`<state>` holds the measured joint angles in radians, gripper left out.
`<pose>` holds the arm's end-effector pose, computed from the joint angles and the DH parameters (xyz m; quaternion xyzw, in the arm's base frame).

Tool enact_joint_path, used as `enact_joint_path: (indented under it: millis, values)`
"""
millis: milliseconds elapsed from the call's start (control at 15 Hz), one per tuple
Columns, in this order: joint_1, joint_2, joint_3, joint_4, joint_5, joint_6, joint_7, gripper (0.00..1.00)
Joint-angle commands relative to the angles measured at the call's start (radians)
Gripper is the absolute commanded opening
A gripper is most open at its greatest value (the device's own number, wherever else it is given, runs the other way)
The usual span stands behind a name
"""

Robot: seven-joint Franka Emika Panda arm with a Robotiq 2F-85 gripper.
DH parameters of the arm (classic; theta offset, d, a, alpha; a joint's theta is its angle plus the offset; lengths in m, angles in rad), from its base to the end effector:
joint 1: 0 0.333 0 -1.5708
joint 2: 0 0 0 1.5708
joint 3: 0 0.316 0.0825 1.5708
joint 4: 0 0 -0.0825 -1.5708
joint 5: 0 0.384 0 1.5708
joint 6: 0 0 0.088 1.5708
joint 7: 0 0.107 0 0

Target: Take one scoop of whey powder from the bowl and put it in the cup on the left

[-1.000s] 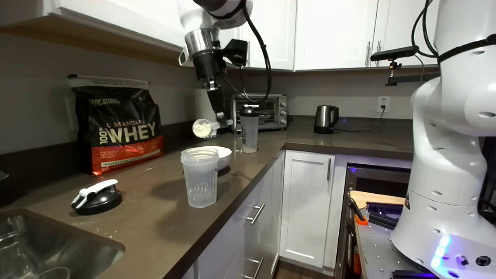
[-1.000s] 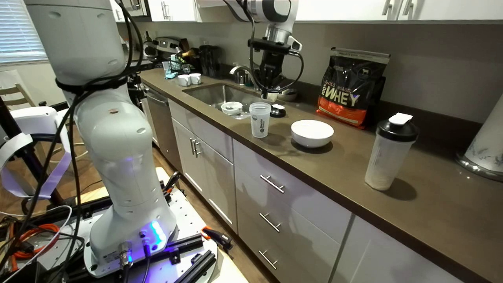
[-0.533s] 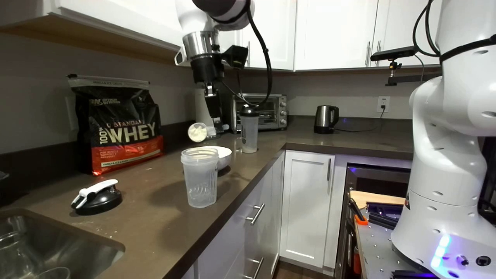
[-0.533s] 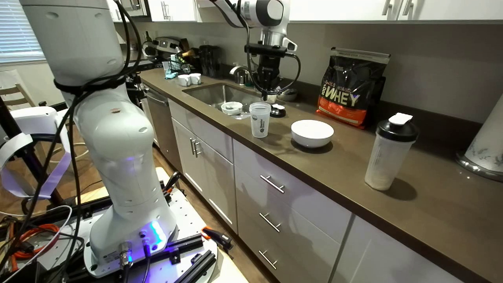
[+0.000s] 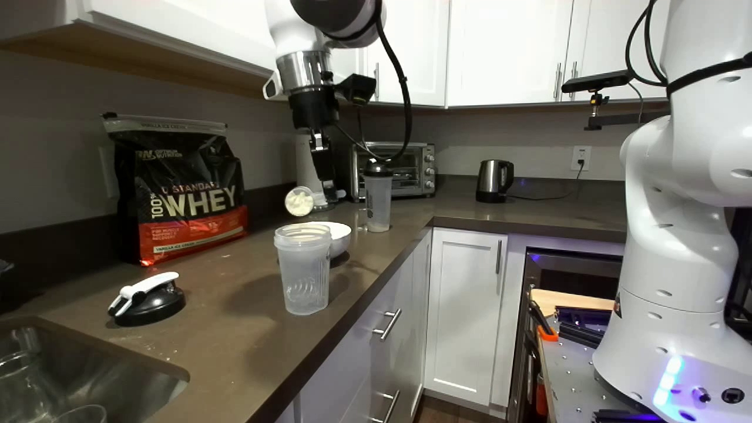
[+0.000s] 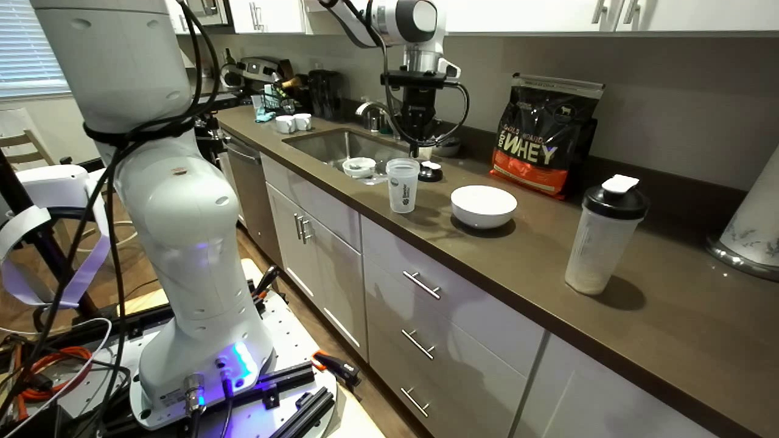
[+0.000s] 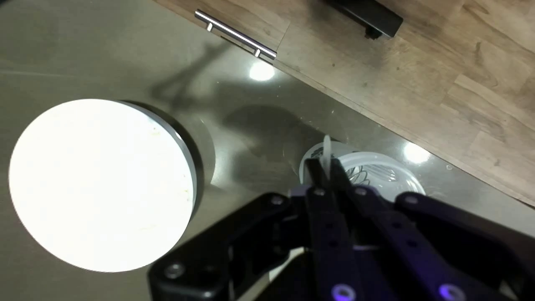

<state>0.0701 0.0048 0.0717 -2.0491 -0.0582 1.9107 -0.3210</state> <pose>0.5295 0.0714 0.4249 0.9678 0.2400 -0.0736 0.0200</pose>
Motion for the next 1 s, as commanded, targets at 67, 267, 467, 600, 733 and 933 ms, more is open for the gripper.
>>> enact_joint_path:
  millis: [67,267,467,600,733,933]
  values:
    - [0.006,-0.017,0.006,-0.024,-0.028,0.031,0.001,0.01]
    - [0.008,-0.021,0.011,-0.032,-0.037,0.042,0.005,0.01]
    - [0.010,-0.027,0.018,-0.047,-0.049,0.061,0.008,0.01]
    - [0.011,-0.031,0.021,-0.054,-0.062,0.075,0.010,0.01]
    - [0.012,-0.035,0.022,-0.064,-0.072,0.096,0.011,0.01]
    - [0.017,-0.044,0.024,-0.082,-0.096,0.126,0.018,0.01]
